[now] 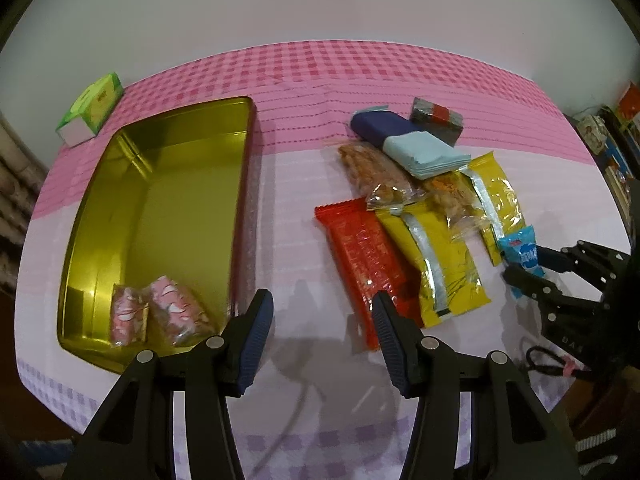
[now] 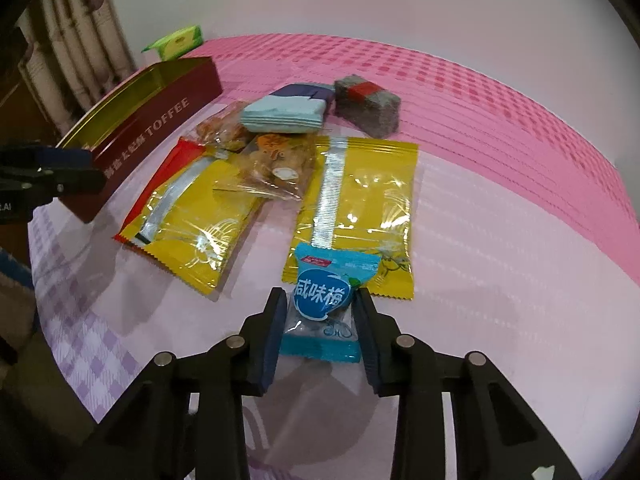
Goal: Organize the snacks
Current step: 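Grasp the red snack packet with the left gripper while the right holds the blue candy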
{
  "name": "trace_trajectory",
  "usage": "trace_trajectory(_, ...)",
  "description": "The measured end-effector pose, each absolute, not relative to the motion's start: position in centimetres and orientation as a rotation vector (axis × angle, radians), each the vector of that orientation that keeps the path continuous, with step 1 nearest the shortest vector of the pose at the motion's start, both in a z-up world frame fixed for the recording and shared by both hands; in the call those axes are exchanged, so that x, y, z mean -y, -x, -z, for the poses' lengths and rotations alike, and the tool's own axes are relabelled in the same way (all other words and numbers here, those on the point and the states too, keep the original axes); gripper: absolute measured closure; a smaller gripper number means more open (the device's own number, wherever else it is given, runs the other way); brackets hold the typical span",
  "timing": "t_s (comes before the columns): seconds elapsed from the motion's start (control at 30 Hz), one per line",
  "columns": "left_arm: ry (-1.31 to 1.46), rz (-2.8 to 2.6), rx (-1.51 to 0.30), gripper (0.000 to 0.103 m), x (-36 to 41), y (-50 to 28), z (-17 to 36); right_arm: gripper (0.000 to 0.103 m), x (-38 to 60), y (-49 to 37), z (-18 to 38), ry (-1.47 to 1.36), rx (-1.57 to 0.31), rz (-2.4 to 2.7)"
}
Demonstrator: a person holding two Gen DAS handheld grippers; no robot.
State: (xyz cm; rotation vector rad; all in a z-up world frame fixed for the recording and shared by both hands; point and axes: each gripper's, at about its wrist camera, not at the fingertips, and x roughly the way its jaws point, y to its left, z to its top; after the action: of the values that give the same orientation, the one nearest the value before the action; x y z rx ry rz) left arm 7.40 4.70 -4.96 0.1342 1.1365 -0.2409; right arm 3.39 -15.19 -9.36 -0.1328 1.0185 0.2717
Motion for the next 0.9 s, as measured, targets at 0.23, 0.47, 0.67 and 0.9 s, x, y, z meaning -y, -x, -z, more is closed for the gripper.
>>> trace_trajectory(0.23, -0.149, 0.222, -1.165, 0.050, -3.1, -8.6, 6.5, 0.072, 16.1, -3.3, 9.3, 0.089, -1.020, -0.249)
trace_trajectory(0.47, -0.100, 0.245, -1.208, 0.050, -2.0, -9.7, 8.2, 0.071, 16.4, -3.2, 9.2, 0.068, -1.018, -0.254)
trace_trajectory(0.67, -0.058, 0.252, -1.248, 0.037, -0.8, -10.5, 9.0, 0.071, 16.6, -3.1, 9.2, 0.059, -1.015, -0.259)
trace_trajectory(0.9, -0.099, 0.211, -1.235, 0.036, 0.3, -10.9, 9.7, 0.071, 16.8, -2.9, 9.1, 0.051, -1.013, -0.267)
